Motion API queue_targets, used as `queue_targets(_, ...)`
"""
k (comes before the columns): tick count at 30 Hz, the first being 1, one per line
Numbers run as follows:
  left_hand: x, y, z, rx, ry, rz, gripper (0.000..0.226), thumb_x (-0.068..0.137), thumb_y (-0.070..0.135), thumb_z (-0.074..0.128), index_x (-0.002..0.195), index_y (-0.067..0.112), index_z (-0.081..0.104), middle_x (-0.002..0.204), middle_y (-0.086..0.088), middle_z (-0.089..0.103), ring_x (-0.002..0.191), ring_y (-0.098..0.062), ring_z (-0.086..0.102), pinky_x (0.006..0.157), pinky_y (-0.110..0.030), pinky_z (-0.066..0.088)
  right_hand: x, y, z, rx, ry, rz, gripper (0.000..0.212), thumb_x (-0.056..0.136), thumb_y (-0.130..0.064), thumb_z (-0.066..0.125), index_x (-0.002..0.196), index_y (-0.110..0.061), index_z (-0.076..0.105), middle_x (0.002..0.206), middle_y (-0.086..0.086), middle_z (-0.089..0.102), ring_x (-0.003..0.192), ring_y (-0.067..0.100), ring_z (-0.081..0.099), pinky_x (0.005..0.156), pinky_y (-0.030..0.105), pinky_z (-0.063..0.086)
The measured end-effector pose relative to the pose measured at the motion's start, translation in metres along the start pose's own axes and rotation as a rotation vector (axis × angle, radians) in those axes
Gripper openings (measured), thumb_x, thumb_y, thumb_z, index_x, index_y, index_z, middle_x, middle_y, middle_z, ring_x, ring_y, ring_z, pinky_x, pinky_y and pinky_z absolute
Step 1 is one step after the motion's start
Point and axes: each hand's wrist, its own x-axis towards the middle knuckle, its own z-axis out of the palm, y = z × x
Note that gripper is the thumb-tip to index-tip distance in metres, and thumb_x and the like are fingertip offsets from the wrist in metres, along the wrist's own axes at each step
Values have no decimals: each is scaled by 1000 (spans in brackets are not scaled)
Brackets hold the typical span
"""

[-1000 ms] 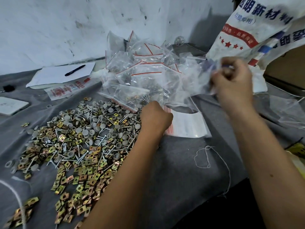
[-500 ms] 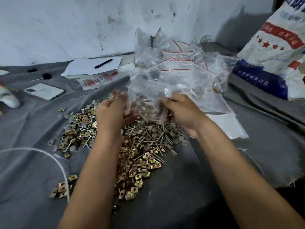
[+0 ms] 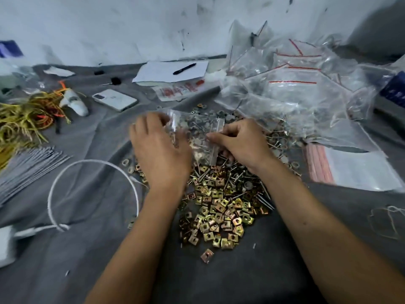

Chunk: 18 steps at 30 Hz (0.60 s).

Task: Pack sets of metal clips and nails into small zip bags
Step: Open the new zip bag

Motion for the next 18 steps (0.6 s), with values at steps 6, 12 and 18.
queue_targets(6, -15, 16, 14, -446, -352, 103, 16, 90, 24, 77, 100, 14, 69, 89, 6, 72, 79, -8, 68, 68, -34, 58, -2, 7, 0, 102, 49, -43, 36, 81, -40, 85, 56, -23, 64, 51, -5, 57, 43, 15, 47, 41, 24, 37)
queue_targets(12, -20, 11, 14, -644, -492, -60, 27, 80, 17, 89, 98, 8, 72, 81, -2, 76, 70, -20, 74, 71, -44, 63, -8, 4, 1, 262, -32, -64, 51, 77, -49, 78, 57, -7, 57, 47, -3, 51, 41, 8, 45, 42, 19, 36)
queue_targets(18, -17, 8, 13, -913, -614, -269, 6, 90, -7, 72, 91, -13, 70, 74, -23, 73, 58, -29, 69, 65, -43, 62, -10, 1, 0, 243, -52, -123, 67, 84, -48, 67, 76, 17, 56, 46, -5, 47, 38, 4, 37, 40, 15, 31)
